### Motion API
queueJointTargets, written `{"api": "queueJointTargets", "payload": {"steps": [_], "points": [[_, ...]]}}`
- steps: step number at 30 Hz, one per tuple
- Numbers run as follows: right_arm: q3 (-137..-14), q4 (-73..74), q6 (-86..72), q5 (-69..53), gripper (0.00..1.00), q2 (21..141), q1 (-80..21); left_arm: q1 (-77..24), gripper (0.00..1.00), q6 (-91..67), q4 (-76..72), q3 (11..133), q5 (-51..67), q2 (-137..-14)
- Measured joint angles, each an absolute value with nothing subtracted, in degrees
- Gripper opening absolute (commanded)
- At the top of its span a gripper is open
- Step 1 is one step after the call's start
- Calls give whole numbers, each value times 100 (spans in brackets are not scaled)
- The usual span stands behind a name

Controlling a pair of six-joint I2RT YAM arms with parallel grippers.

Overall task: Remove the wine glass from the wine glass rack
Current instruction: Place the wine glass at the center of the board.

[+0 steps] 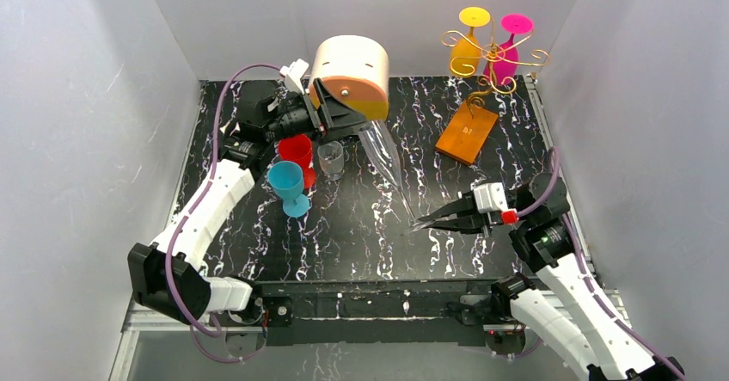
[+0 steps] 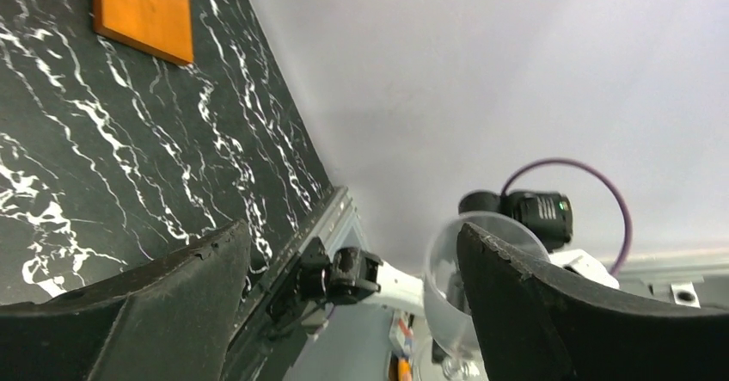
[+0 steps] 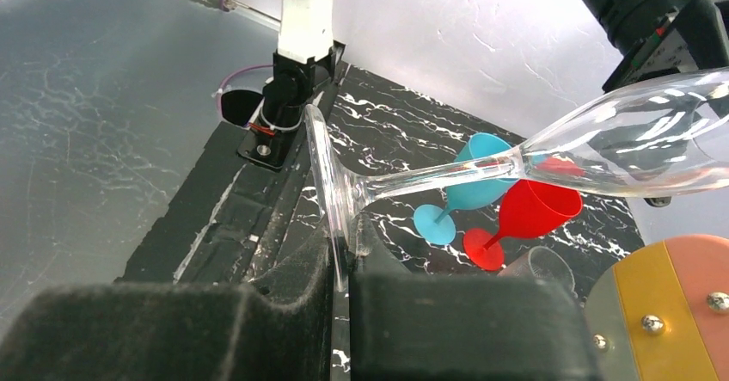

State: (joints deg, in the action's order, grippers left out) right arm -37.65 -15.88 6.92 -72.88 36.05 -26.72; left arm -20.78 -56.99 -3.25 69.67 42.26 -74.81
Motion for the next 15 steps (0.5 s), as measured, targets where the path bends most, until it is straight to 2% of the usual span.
{"api": "queueJointTargets", "payload": {"steps": [10,15], "points": [[-3874,-1234,1208,-7614,1,3929,-2676,-2108,66,-5511,-460,6965,5225,-7533],[-4069,-941,1428,-7940,1,4119,-2685,-2233,51,-5439,-469,6967,5487,-7743]]}}
